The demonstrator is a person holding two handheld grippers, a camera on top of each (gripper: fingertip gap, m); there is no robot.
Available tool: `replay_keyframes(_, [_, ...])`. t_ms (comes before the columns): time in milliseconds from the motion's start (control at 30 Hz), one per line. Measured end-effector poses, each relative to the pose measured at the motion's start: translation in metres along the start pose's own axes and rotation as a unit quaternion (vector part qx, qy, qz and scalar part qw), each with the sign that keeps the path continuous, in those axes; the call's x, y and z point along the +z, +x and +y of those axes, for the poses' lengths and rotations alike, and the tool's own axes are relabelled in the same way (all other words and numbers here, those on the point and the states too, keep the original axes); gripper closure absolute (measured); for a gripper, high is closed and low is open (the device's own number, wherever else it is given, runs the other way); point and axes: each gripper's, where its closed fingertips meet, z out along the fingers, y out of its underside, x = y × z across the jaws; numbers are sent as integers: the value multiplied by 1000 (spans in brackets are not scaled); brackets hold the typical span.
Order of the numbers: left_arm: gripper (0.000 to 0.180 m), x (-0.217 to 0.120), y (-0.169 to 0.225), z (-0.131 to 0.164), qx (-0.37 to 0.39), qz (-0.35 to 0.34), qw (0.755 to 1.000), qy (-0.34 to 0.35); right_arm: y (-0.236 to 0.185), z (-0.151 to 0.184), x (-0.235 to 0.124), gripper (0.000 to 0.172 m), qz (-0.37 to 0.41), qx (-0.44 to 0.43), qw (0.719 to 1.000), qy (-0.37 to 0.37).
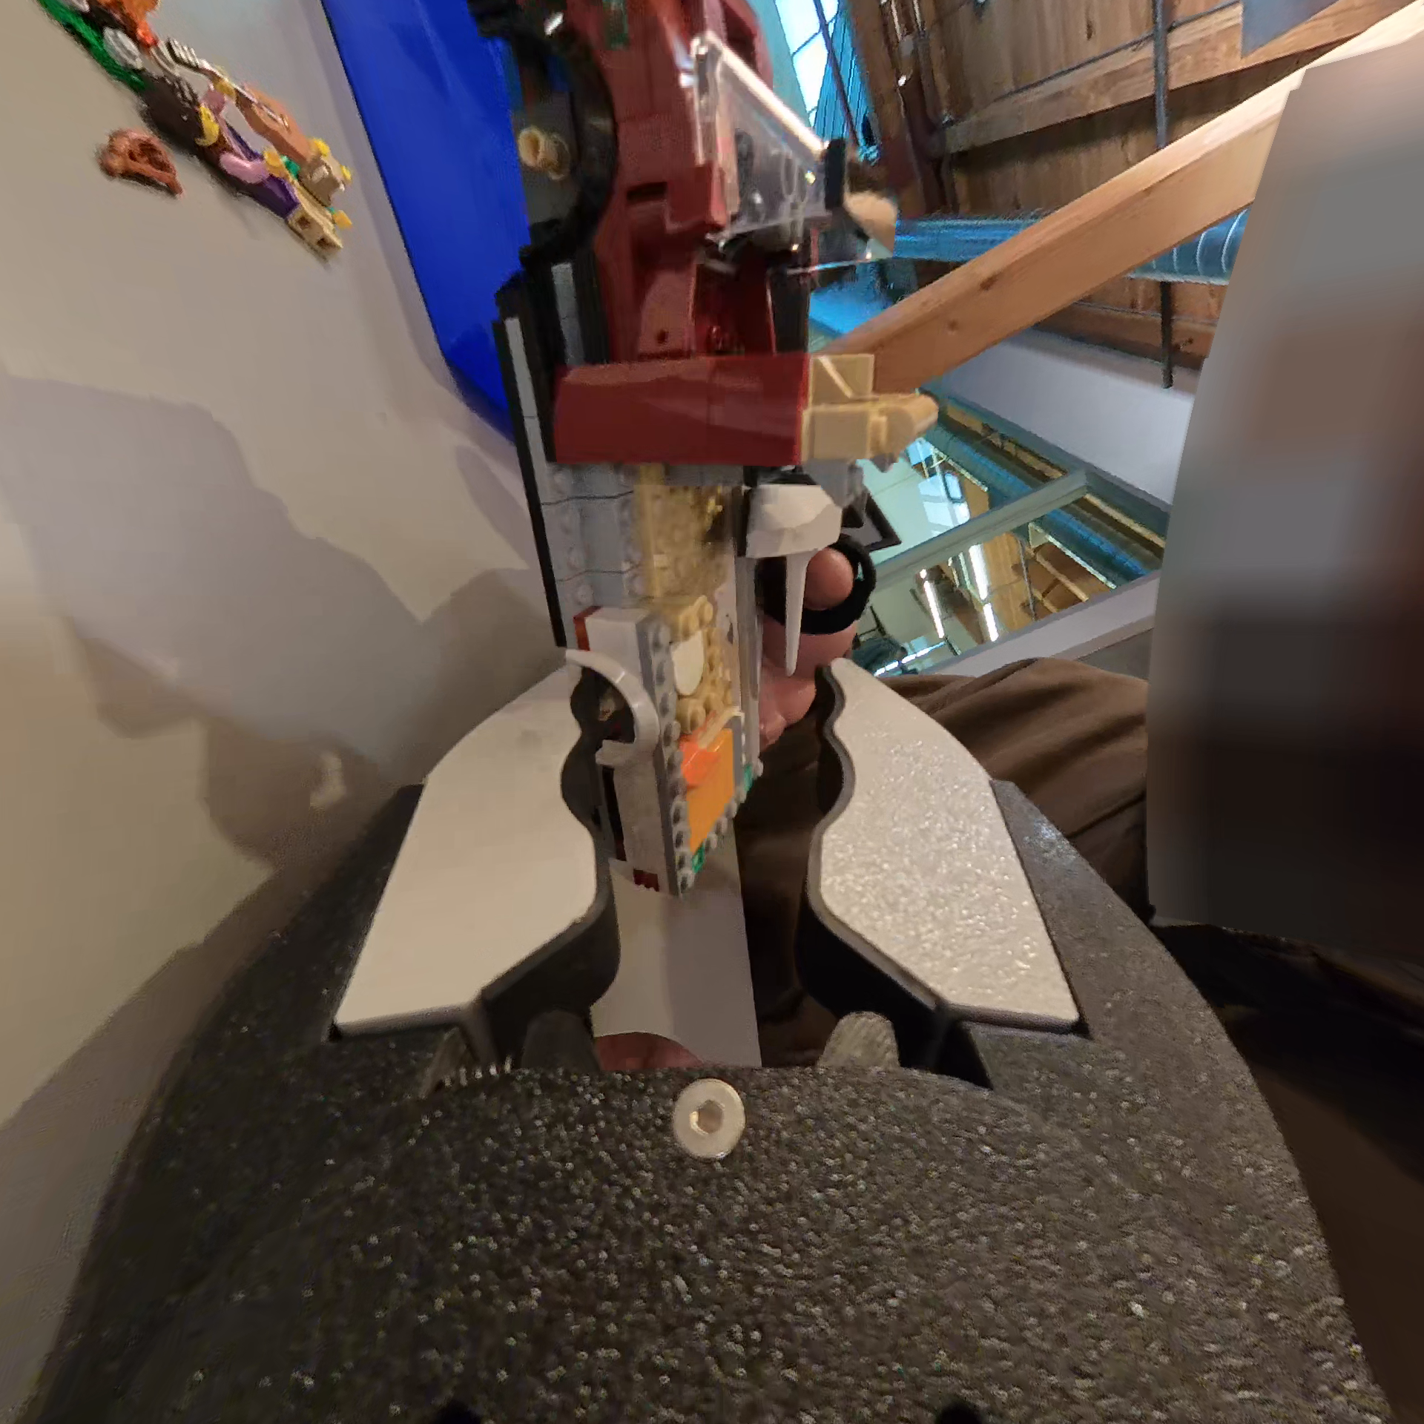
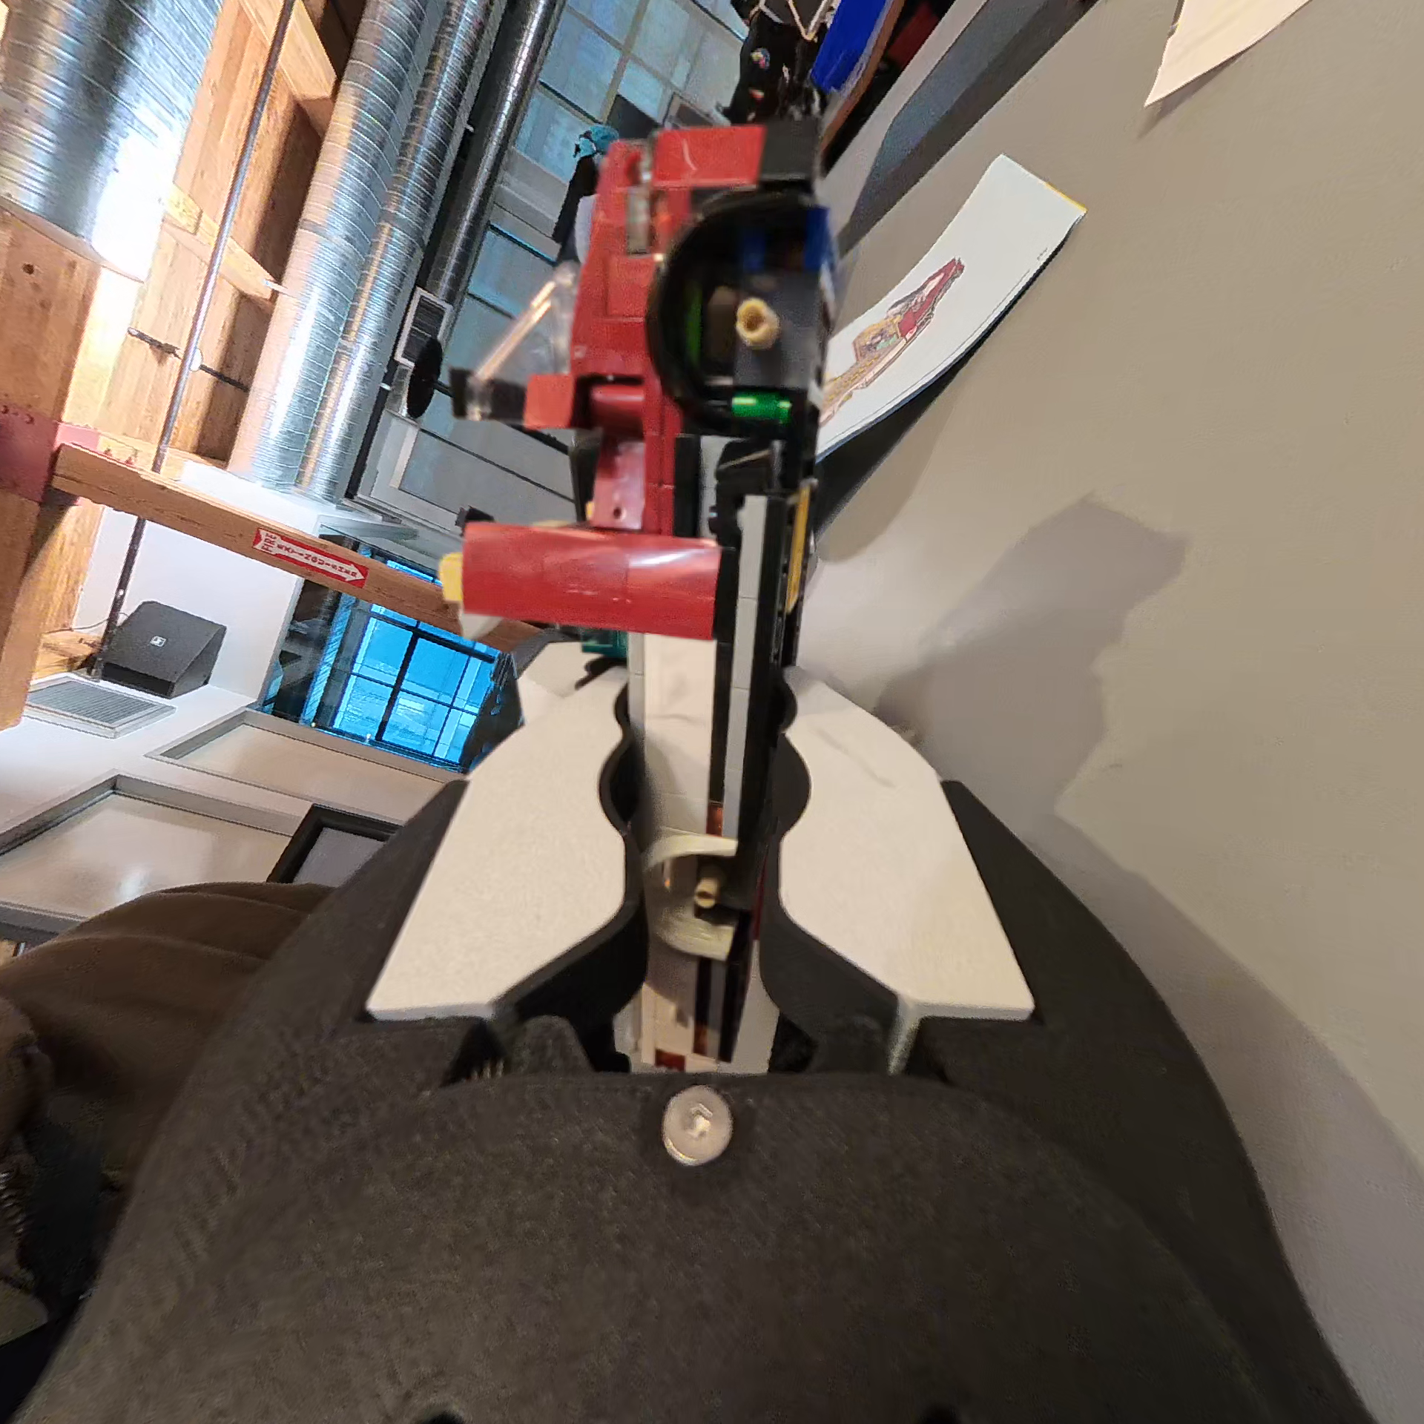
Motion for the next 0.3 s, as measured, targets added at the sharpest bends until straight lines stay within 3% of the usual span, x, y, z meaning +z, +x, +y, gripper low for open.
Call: replay_keyframes(300, [149,2,-11,2,-12,-21,1000,0,1,1,0,141,-3,21,1000,3])
